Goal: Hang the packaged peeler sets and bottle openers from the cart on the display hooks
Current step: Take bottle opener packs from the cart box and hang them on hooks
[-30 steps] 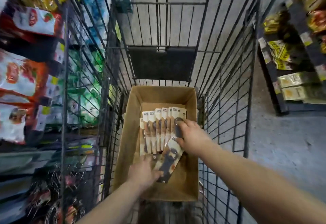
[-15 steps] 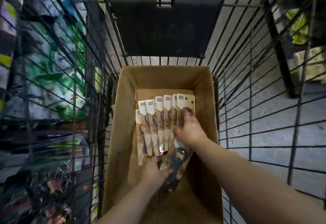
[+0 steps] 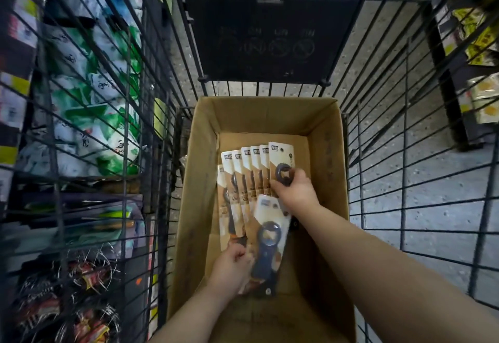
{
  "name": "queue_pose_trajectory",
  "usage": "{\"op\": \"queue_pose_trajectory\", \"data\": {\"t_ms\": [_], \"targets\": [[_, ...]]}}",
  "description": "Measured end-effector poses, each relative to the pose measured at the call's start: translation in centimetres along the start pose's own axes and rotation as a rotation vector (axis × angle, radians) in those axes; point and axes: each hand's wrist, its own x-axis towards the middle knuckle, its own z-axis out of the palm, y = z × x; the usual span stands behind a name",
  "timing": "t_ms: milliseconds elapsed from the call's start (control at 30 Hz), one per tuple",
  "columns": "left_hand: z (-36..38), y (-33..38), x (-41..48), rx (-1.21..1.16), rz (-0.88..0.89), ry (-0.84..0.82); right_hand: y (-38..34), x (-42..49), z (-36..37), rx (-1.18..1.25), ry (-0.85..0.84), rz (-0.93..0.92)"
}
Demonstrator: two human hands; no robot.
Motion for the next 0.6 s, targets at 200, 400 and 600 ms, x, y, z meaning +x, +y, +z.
{"op": "queue_pose_trajectory", "data": {"t_ms": [200, 400, 600], "targets": [[-1.8, 0.8, 0.1, -0.238, -0.017, 0.085, -0.5, 1.2, 0.4, -0.093, 0.079, 0.130], [-2.2, 0.7, -0.1, -0.390, -0.019, 0.129, 0.3, 1.2, 0.6, -0.106, 0.083, 0.143], [-2.3, 1.1, -0.5, -0.411, 0.025, 0.166, 0.7, -0.3, 0.6, 0.002, 0.160, -0.018]]}}
